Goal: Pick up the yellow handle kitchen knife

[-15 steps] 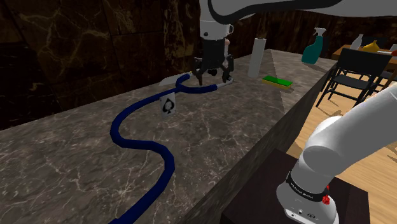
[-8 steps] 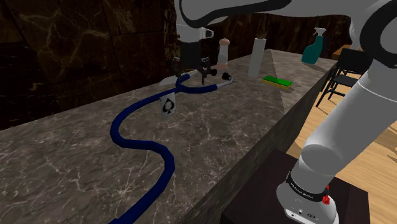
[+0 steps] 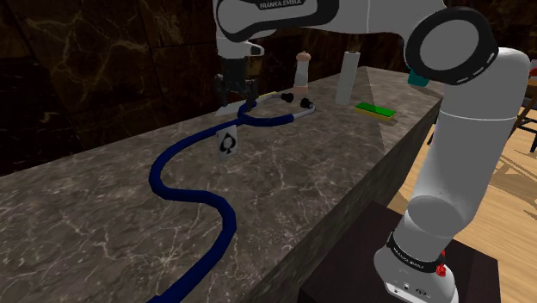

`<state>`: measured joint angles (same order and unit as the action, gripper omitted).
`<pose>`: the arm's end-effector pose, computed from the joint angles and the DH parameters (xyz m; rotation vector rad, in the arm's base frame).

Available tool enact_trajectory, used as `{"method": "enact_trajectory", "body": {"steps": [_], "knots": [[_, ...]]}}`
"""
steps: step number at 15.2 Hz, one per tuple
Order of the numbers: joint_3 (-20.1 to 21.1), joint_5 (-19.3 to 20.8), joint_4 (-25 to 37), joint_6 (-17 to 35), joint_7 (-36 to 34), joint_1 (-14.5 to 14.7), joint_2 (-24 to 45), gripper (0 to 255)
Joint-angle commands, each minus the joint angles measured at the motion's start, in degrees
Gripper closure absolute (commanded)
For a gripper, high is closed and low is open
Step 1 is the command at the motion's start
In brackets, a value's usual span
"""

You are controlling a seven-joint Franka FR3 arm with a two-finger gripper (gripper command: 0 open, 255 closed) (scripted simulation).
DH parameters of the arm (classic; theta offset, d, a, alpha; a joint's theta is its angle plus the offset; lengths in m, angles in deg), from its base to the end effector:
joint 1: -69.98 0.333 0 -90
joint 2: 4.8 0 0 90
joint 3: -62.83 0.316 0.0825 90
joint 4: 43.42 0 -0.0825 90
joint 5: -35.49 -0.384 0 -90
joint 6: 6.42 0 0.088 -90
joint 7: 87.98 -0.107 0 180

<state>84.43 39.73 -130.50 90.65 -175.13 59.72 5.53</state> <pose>0.6068 0.0956 0.5608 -2.4816 1.9260 -0.0158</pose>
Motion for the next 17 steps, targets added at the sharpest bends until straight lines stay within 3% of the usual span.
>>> {"method": "enact_trajectory", "body": {"steps": [1, 7, 14, 17], "knots": [[-0.59, 1.15, 5.16, -0.6, -4.83, 0.58, 4.42, 0], [-3.75, 3.8, 25.5, -5.06, -16.3, 3.1, 19.32, 0], [-3.79, 3.42, 17.63, 1.28, -16.4, 2.17, 17.8, 0], [-3.79, 3.41, 17.09, 1.76, -16.42, 2.11, 17.74, 0]]}}
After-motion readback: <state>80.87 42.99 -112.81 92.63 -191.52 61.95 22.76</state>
